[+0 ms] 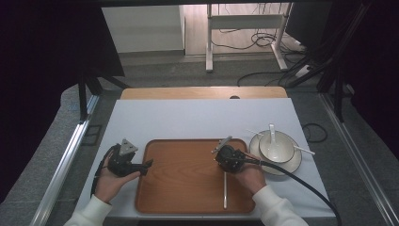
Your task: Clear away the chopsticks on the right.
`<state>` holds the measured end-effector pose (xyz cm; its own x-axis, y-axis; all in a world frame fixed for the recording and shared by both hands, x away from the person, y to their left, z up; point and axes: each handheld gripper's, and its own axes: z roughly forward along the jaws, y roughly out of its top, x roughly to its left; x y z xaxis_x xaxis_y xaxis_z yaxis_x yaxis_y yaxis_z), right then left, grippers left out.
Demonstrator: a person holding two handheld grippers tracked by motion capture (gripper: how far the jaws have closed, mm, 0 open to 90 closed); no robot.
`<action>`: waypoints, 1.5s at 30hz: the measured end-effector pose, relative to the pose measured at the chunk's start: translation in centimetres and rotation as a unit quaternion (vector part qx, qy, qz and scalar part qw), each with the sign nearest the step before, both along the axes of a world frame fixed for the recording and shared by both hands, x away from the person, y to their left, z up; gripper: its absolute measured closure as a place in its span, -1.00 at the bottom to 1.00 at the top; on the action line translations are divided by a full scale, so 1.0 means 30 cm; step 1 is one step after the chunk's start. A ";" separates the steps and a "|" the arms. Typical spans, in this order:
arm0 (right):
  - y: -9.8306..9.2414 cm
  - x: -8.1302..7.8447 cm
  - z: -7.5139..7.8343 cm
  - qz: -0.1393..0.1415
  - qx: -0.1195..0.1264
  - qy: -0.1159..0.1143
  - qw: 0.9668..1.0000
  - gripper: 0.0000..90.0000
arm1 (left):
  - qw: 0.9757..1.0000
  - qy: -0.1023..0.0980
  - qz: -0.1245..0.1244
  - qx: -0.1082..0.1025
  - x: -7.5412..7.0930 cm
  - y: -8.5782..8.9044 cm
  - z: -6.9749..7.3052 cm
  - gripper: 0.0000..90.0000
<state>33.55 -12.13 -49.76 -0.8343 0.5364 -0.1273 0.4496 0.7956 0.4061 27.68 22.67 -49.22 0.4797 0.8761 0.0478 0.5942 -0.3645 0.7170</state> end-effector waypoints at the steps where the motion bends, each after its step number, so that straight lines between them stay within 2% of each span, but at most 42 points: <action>1: -0.006 -0.004 0.000 -0.001 -0.001 0.000 1.000 0.98 | 1.000 0.000 0.000 0.000 0.000 0.000 0.000 -0.65; 26: -0.132 -0.036 0.005 -0.031 0.007 0.009 0.999 0.98 | 1.000 0.001 0.002 0.002 0.002 0.002 -0.002 -0.65; 31: -0.157 -0.034 0.010 -0.036 0.024 0.018 0.999 0.98 | 1.000 0.001 0.002 0.002 0.002 0.002 -0.003 -0.65; 41: -0.156 -0.056 0.012 -0.029 0.020 0.024 0.999 0.99 | 1.000 0.002 0.004 0.002 0.004 0.005 -0.004 -0.65; 45: -0.165 -0.061 0.014 -0.035 0.000 0.015 0.999 0.99 | 1.000 0.002 0.003 0.004 0.003 0.003 -0.004 -0.65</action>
<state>31.72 -17.08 -49.34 -0.7977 0.5941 -0.1035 0.5165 0.7617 0.3911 27.78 22.77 -49.34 0.4754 0.8783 0.0518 0.5995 -0.3665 0.7115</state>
